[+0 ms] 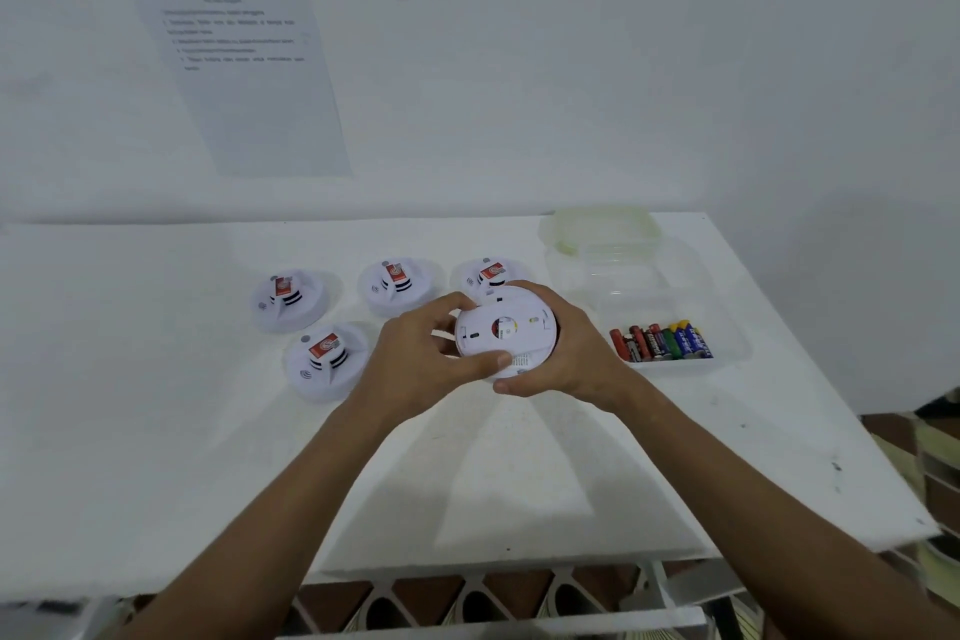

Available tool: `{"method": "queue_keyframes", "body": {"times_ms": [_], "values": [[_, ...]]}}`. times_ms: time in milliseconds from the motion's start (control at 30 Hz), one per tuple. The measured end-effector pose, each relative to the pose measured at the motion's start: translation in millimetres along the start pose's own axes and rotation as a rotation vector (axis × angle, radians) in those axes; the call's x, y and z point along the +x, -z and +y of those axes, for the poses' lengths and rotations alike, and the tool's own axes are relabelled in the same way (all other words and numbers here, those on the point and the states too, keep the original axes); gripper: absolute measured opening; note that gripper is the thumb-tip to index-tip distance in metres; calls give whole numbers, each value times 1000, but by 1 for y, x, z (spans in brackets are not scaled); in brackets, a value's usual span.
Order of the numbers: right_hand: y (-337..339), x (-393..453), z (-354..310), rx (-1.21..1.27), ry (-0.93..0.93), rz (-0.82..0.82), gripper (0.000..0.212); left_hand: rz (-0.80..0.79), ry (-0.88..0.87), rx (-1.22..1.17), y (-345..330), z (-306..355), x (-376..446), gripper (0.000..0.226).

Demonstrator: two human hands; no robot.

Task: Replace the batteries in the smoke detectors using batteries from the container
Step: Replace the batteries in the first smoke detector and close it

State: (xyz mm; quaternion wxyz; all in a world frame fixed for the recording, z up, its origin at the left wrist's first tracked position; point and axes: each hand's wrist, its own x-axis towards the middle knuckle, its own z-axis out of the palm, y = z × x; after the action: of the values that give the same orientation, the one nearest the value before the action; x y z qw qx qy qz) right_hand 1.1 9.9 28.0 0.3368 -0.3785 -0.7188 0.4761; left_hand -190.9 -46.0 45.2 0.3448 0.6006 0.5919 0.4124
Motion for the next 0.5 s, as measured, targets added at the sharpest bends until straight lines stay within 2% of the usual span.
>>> {"method": "queue_keyframes", "body": {"times_ms": [133,200,267,400,500], "values": [[29,2,7,22,-4,-47,93,-108,10,-22,-7,12,13,55],[43,4,10,15,4,-75,93,-123,24,45,-13,16,21,61],[54,6,14,4,18,-90,93,-90,16,152,-20,20,28,63],[74,8,24,-5,41,-122,94,-24,-118,376,-40,31,35,69],[90,9,30,-21,67,-149,94,15,-168,429,-58,42,39,66]]}}
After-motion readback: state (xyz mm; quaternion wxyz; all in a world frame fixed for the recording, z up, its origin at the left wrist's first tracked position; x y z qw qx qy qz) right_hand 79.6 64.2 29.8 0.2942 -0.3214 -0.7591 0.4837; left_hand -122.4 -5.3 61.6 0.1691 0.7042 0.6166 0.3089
